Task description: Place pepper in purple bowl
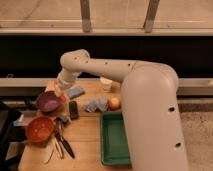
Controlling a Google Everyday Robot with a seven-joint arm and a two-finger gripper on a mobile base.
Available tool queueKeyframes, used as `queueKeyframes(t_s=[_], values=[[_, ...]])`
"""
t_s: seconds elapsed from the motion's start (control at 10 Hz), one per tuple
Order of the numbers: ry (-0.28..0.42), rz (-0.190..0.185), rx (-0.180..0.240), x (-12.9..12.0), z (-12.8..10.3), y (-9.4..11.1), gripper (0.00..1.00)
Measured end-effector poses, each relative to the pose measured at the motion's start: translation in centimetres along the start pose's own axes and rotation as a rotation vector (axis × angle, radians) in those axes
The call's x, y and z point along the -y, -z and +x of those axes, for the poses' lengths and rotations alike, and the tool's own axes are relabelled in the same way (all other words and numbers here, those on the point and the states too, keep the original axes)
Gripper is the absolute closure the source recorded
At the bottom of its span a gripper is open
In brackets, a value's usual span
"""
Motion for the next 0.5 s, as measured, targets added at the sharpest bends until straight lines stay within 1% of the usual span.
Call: queueKeyframes(t_s=[0.2, 0.5], values=[[0.065, -0.05, 0.021, -2.3, -2.9, -1.4, 1.0], [0.128, -0.116, 0.039, -4.6, -5.8, -3.6, 1.0]])
